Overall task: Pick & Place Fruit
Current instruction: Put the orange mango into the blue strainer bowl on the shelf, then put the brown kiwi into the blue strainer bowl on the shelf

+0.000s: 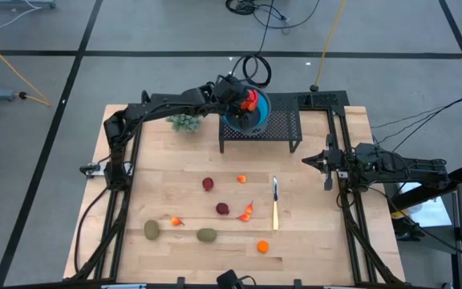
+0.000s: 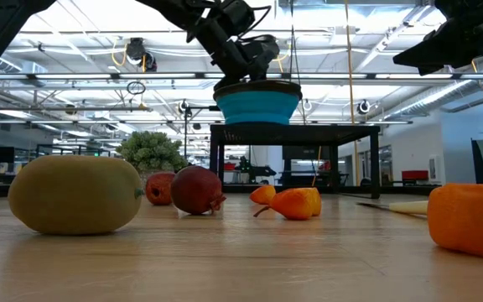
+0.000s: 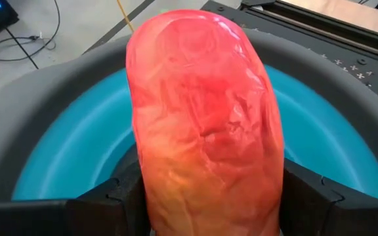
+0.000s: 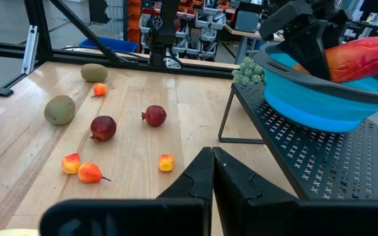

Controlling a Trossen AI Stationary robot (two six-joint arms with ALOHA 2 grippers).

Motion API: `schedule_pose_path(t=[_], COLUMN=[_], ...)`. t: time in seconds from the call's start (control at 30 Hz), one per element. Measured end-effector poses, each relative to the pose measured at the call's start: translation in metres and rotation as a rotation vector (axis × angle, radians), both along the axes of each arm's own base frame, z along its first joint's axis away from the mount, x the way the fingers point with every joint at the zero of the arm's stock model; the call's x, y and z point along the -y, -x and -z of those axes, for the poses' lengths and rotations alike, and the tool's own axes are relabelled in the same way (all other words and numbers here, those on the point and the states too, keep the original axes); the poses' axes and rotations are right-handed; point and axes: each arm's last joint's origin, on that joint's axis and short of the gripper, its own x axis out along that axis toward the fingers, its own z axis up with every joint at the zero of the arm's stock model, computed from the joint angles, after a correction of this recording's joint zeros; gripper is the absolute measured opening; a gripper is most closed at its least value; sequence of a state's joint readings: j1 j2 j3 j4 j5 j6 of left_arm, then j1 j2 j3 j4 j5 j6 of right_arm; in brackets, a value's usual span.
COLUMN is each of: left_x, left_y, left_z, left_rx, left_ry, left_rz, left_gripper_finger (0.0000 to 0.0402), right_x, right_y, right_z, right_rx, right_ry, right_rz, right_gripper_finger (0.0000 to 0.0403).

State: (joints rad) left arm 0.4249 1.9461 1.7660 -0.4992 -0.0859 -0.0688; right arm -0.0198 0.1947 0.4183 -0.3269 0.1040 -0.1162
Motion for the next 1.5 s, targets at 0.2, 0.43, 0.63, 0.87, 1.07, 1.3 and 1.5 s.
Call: schedule_pose_path(t=[0.2, 0.43, 0.63, 0.87, 1.07, 1.3, 1.5], left_x=[0.000, 0.001, 0.001, 0.001, 0.000, 0.005, 0.037], left_y=[0.000, 0.001, 0.002, 0.001, 0.001, 0.009, 0.027], left_z=[0.000, 0.001, 0.002, 0.002, 0.001, -0.028, -0.065], left_rx=[-0.010, -0.016, -0.032, -0.030, -0.029, 0.065, 0.108], left_ry=[-0.005, -0.006, 0.007, 0.008, -0.015, -0.087, -0.099], left_rz=[0.007, 0.021, 0.026, 0.028, 0.028, 0.048, 0.087], left_gripper_finger=[0.0244, 0.0244, 0.0245, 0.0283, 0.0310, 0.0298, 0.0267], right_x=[0.000, 0.000, 0.000, 0.000, 0.000, 0.000, 0.000], right_y=[0.000, 0.000, 0.000, 0.000, 0.000, 0.000, 0.000], right_z=[0.000, 0.000, 0.000, 0.000, 0.000, 0.000, 0.000], right_rx=[0.000, 0.000, 0.000, 0.000, 0.001, 0.001, 0.001], right_ry=[0.000, 0.000, 0.000, 0.000, 0.000, 0.000, 0.000], right_rz=[0.000, 0.000, 0.000, 0.000, 0.000, 0.000, -0.001], right_gripper_finger=[0.0000, 0.0000, 0.0000, 0.0000, 0.0000, 0.0000, 0.0000])
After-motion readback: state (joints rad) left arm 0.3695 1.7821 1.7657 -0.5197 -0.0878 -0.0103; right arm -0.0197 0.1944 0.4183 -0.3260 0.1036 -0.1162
